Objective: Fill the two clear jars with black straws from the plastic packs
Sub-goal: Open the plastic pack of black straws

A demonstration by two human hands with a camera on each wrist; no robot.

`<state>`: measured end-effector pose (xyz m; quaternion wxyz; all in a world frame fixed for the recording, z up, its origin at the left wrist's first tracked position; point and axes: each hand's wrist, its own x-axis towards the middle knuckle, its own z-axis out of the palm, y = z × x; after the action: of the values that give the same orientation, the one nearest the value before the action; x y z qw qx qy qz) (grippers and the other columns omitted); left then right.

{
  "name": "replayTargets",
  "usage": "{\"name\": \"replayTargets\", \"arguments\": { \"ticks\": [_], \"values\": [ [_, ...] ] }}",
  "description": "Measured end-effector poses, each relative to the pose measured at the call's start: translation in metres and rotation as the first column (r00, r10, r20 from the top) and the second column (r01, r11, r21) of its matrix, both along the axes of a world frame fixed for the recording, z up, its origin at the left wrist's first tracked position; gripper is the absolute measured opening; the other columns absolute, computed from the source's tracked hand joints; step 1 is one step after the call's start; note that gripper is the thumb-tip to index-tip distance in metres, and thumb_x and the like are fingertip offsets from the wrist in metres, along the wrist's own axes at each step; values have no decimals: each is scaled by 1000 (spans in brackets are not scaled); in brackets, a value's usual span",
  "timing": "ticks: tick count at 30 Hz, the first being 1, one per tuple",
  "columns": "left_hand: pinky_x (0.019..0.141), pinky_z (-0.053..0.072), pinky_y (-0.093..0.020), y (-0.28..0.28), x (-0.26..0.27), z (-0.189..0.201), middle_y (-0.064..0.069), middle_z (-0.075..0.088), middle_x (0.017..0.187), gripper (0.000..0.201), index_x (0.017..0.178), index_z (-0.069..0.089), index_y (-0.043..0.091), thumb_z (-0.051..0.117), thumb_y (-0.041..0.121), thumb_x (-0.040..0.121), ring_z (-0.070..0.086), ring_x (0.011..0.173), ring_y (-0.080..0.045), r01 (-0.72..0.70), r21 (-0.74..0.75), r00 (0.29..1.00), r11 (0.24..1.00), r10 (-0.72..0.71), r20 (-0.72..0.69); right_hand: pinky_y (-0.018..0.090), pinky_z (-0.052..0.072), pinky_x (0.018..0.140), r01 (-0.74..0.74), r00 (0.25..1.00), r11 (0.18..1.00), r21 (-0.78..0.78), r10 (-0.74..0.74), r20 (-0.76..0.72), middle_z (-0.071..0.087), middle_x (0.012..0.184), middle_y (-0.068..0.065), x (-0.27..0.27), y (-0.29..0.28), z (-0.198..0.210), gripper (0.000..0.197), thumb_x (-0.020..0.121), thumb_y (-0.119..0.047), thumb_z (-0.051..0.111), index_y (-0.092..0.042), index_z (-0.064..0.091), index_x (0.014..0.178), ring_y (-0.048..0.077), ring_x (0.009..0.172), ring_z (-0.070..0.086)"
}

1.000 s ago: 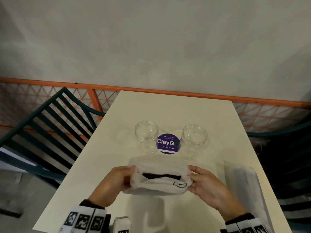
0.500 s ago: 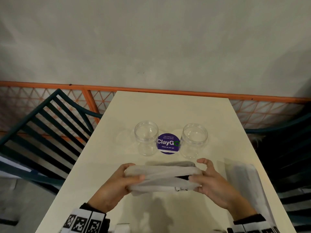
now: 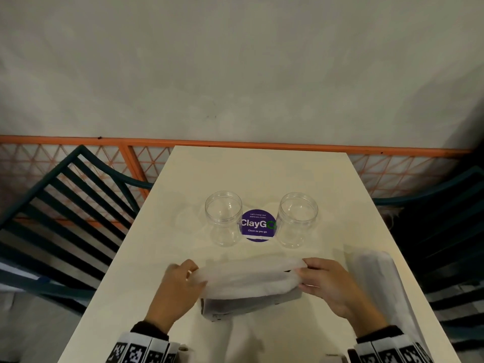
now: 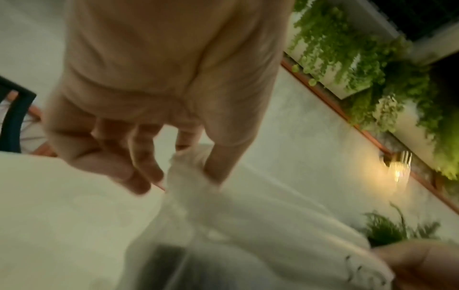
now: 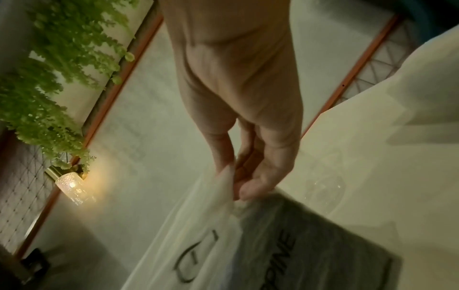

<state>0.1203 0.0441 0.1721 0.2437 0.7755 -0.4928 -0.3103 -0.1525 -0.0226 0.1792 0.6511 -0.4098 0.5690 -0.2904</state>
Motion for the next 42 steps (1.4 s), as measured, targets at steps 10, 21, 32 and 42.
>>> {"name": "replayTargets", "arguments": {
  "ticks": [10,21,32,42],
  "values": [
    [77,53,-44,-5,0,16,-24,65,95,39,112,48,12,68,3,78,63,82,-36,-210,67,734,975,202,-648,26,38,69,-128,985,991,-26,124,-117,66,88,2,6,0,-4,18,91,-9,50,-15,65,98,15,81,56],
    [51,55,-30,-6,22,14,-14,66,82,68,108,50,8,83,2,49,66,62,-25,-71,248,168,966,257,-952,21,27,44,99,959,960,263,-163,233,43,50,-5,-8,-9,-21,34,94,-1,40,-20,35,67,9,42,31],
    [61,40,-25,-10,1,-1,-4,48,96,34,84,43,18,71,9,68,53,68,-23,-91,-165,941,982,31,-338,26,25,51,-5,1000,993,120,4,15,40,70,2,-17,-3,-10,32,64,-11,64,-17,35,76,13,58,31],
    [57,53,-19,-11,-2,-6,-10,68,74,13,79,63,10,74,13,73,63,55,-10,27,-58,940,998,-45,-338,26,41,81,-192,746,897,-399,-130,-652,48,97,2,-12,4,-19,22,78,-12,67,-23,52,89,20,91,52]
  ]
}}
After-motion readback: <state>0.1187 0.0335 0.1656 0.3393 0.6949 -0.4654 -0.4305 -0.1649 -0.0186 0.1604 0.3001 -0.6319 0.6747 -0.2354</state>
